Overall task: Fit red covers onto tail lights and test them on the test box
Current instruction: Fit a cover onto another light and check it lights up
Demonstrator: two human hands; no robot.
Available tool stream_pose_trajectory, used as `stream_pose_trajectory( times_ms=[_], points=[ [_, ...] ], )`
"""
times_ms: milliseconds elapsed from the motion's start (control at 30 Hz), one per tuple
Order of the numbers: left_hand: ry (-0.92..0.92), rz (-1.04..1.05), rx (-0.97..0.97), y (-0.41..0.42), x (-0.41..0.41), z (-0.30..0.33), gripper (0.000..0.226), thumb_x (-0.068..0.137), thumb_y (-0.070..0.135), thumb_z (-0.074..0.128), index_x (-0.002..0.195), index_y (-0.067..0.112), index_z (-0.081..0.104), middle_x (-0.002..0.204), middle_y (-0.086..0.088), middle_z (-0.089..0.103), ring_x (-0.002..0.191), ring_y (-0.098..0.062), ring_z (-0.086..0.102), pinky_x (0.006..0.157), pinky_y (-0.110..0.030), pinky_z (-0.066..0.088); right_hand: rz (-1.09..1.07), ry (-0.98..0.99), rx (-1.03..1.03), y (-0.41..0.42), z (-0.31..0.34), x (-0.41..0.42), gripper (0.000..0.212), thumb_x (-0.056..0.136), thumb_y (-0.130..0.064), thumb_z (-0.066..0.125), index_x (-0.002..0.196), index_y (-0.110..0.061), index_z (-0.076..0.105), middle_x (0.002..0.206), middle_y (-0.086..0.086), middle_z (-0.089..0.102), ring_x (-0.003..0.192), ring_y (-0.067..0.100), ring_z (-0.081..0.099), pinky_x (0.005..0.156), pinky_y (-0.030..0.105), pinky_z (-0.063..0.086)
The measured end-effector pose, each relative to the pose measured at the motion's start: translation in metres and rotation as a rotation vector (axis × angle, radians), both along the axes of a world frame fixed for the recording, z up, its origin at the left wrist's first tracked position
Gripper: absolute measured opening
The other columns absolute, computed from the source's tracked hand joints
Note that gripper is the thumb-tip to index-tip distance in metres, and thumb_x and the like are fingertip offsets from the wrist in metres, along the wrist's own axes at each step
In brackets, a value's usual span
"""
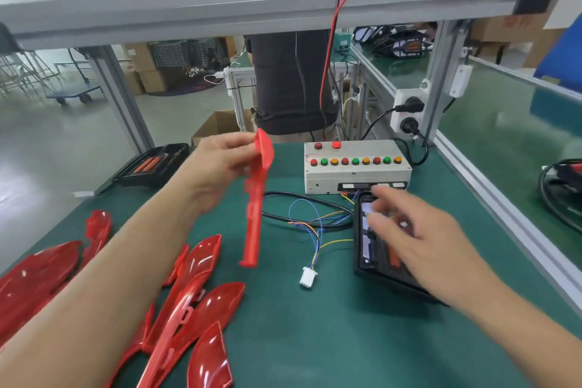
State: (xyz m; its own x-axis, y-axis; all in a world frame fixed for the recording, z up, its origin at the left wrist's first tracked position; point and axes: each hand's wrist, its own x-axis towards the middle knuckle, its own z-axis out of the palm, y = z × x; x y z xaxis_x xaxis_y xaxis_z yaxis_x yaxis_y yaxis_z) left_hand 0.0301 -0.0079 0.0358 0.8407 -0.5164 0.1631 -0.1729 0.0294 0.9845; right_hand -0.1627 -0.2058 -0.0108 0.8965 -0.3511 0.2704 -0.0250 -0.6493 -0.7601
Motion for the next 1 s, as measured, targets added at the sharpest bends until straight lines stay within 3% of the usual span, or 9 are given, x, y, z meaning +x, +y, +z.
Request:
stream_pose_trajectory(
  times_ms=[100, 200, 300, 400, 500, 600, 700, 933, 1000],
  points=[
    [0.253, -0.157, -0.225, -0.058, -0.023, -0.008, 0.032, 0.090, 0.000, 0.049, 0.072, 0.013, 0.073, 0.065, 0.001, 0.068, 0.055, -0.006, 0.058, 0.056, -0.015, 0.045, 0.316, 0.152, 0.451, 0.031, 0.009, 0.001, 0.047, 0.072, -0.064, 0.050, 0.117, -0.048, 0.050, 0.097, -0.015, 0.070, 0.068, 0.001, 0.057, 0.064, 0.014, 0.045],
    [0.393, -0.246, -0.305, -0.103, -0.045, -0.019, 0.027, 0.092, 0.002, 0.050, 0.077, 0.013, 0.070, 0.064, 0.002, 0.068, 0.056, -0.006, 0.060, 0.056, -0.019, 0.045, 0.362, 0.074, 0.631, 0.030, 0.005, -0.002, 0.031, 0.087, -0.046, 0.051, 0.114, -0.034, 0.058, 0.087, 0.000, 0.074, 0.058, 0.009, 0.051, 0.047, 0.019, 0.043],
    [0.401, -0.279, -0.304, -0.130, -0.050, -0.027, 0.022, 0.091, 0.005, 0.052, 0.081, 0.014, 0.069, 0.069, 0.003, 0.069, 0.062, -0.006, 0.062, 0.064, -0.022, 0.046, 0.249, 0.031, 0.724, 0.006, 0.000, -0.013, 0.019, 0.096, -0.024, 0.054, 0.113, -0.026, 0.062, 0.066, -0.002, 0.064, 0.046, 0.007, 0.040, 0.037, 0.017, 0.034],
    [0.131, -0.158, 0.047, -0.148, -0.041, -0.037, 0.015, 0.094, 0.019, 0.051, 0.085, 0.017, 0.063, 0.083, 0.002, 0.063, 0.075, -0.013, 0.054, 0.075, -0.030, 0.041, 0.026, 0.019, 0.527, -0.030, -0.006, -0.028, 0.023, 0.094, -0.024, 0.056, 0.113, -0.036, 0.064, 0.057, -0.002, 0.052, 0.041, 0.009, 0.036, 0.035, 0.018, 0.031],
    [-0.194, -0.060, 0.571, -0.160, -0.032, -0.051, 0.034, 0.093, 0.021, 0.051, 0.061, 0.014, 0.042, 0.062, -0.002, 0.042, 0.059, -0.016, 0.039, 0.056, -0.027, 0.029, -0.160, 0.077, 0.221, -0.056, -0.018, -0.042, 0.017, 0.093, -0.026, 0.055, 0.105, -0.035, 0.062, 0.048, -0.005, 0.052, 0.044, 0.014, 0.043, 0.038, 0.016, 0.032],
    [-0.110, -0.127, 0.759, -0.171, -0.033, -0.060, 0.031, 0.084, 0.006, 0.054, 0.057, 0.009, 0.040, 0.055, -0.005, 0.038, 0.050, -0.019, 0.036, 0.040, -0.023, 0.028, -0.208, 0.181, -0.043, -0.061, -0.031, -0.050, 0.009, 0.091, -0.030, 0.054, 0.096, -0.031, 0.062, 0.054, 0.002, 0.061, 0.053, 0.018, 0.056, 0.045, 0.023, 0.039],
    [0.063, -0.095, 0.754, -0.176, -0.033, -0.060, 0.026, 0.075, -0.010, 0.049, 0.058, 0.006, 0.039, 0.057, -0.009, 0.038, 0.047, -0.020, 0.035, 0.037, -0.017, 0.026, -0.221, 0.270, -0.207, -0.057, -0.038, -0.053, 0.020, 0.092, -0.033, 0.053, 0.104, -0.018, 0.061, 0.054, 0.000, 0.058, 0.054, 0.011, 0.054, 0.050, 0.022, 0.039],
    [0.405, 0.001, 0.487, -0.164, -0.033, -0.065, 0.026, 0.076, -0.007, 0.041, 0.058, 0.012, 0.034, 0.084, -0.013, 0.039, 0.076, -0.025, 0.035, 0.068, -0.032, 0.032, -0.168, 0.241, -0.310, -0.044, -0.031, -0.049, 0.019, 0.096, -0.038, 0.045, 0.105, -0.025, 0.054, 0.057, -0.003, 0.054, 0.053, 0.011, 0.049, 0.051, 0.020, 0.038],
    [0.514, -0.011, 0.358, -0.156, -0.037, -0.065, 0.024, 0.073, -0.003, 0.041, 0.056, 0.013, 0.035, 0.074, -0.010, 0.041, 0.062, -0.024, 0.038, 0.059, -0.028, 0.035, -0.136, 0.233, -0.323, -0.038, -0.028, -0.046, 0.021, 0.098, -0.040, 0.043, 0.109, -0.025, 0.053, 0.065, -0.002, 0.058, 0.060, 0.015, 0.054, 0.059, 0.027, 0.044]
  ],
)
